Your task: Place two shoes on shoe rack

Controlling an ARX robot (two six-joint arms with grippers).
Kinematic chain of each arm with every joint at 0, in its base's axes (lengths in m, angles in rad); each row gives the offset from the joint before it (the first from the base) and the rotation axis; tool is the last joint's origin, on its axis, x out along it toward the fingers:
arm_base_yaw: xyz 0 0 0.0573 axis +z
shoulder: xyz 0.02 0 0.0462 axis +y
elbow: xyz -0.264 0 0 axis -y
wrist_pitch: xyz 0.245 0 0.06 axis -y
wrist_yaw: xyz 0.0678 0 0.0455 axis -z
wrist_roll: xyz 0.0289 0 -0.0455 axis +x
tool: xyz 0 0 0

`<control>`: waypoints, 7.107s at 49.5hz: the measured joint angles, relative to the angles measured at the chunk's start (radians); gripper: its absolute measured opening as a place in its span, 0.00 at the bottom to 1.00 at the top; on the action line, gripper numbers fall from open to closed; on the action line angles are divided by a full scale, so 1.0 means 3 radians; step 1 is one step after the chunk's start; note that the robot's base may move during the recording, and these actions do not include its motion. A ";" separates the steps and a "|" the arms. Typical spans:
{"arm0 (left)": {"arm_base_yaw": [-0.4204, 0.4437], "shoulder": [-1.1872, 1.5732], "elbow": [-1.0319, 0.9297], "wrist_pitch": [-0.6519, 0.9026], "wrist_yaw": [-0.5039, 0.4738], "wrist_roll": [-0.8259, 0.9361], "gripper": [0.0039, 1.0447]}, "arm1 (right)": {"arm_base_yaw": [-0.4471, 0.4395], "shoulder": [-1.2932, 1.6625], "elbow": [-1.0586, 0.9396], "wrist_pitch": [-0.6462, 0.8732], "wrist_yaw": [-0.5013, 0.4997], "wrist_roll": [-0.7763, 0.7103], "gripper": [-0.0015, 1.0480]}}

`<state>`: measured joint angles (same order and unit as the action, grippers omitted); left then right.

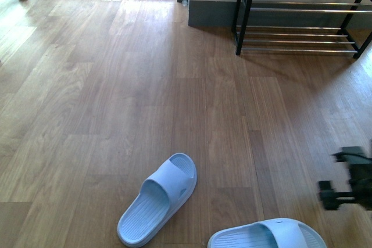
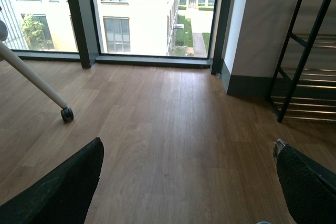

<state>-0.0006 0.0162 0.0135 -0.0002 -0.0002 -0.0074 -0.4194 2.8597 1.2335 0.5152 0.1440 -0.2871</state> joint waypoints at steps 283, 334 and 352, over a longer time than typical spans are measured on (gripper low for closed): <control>0.0000 0.0000 0.0000 0.0000 0.0001 0.0001 0.91 | 0.0993 -0.0514 -0.1287 0.1864 -0.0401 0.0518 0.02; 0.0000 0.0000 0.0000 0.0000 0.0001 0.0001 0.91 | 0.1074 -0.6718 -0.3048 -0.1130 -0.0922 -0.0014 0.02; 0.0000 0.0000 0.0000 0.0000 0.0001 0.0001 0.91 | 0.1071 -0.6719 -0.3048 -0.1129 -0.0921 -0.0014 0.02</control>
<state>-0.0006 0.0162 0.0135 -0.0002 0.0002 -0.0071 -0.0982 0.8440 0.3191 0.1764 -0.1322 -0.2913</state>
